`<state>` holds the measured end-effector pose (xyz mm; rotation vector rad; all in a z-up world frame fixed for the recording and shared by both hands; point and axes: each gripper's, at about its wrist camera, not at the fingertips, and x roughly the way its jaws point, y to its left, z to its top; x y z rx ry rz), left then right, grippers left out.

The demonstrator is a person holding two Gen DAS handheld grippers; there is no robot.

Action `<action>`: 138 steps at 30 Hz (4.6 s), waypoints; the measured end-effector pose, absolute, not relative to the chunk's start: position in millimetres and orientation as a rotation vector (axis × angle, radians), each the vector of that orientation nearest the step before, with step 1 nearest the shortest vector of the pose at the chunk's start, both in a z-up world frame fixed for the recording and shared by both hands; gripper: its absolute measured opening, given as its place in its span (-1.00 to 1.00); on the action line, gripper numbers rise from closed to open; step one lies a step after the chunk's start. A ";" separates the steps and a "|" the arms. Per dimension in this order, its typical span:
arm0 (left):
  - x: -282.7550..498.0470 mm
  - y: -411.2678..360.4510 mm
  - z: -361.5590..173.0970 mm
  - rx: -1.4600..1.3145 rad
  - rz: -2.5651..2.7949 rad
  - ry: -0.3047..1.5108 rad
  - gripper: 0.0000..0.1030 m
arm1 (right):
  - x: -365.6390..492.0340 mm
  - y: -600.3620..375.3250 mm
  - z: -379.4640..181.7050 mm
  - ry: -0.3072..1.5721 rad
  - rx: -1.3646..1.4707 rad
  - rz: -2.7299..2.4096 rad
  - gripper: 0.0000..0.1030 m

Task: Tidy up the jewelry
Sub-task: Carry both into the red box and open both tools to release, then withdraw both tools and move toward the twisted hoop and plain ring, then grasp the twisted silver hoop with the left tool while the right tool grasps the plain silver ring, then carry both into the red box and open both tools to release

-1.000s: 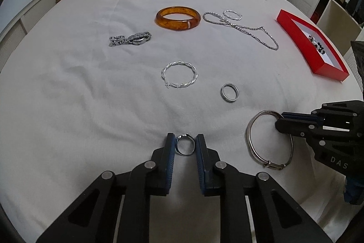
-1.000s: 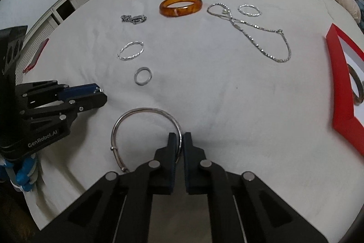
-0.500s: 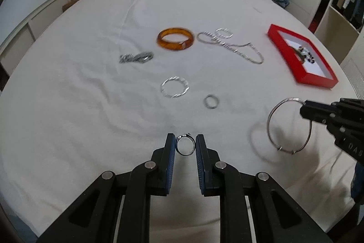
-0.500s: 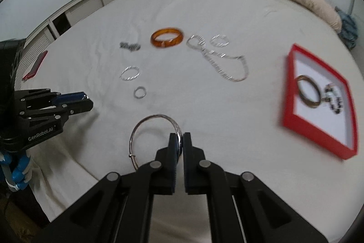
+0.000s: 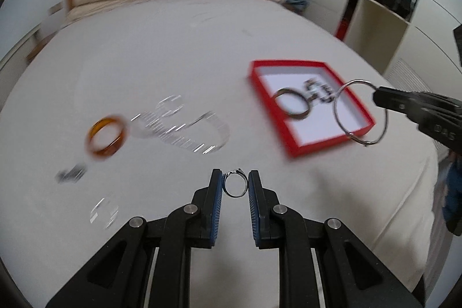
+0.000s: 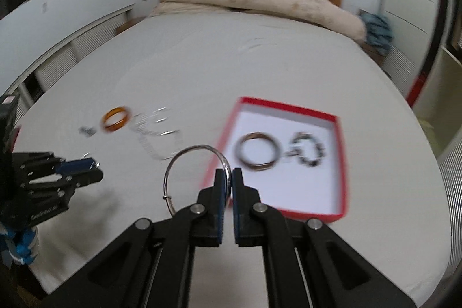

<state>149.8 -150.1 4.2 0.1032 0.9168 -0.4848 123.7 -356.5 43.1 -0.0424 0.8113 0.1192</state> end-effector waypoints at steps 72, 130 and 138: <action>82.0 49.8 118.1 0.145 -0.149 0.774 0.35 | 49.1 -315.3 139.9 0.655 0.036 0.187 -0.35; 150.5 88.7 -32.6 -0.043 -0.261 1.040 -0.92 | 137.9 -105.6 -64.3 1.059 -0.180 0.581 -0.63; 118.9 63.9 2.6 -0.027 -0.288 0.968 -0.92 | 98.3 -148.6 -13.8 0.959 -0.127 0.516 -0.63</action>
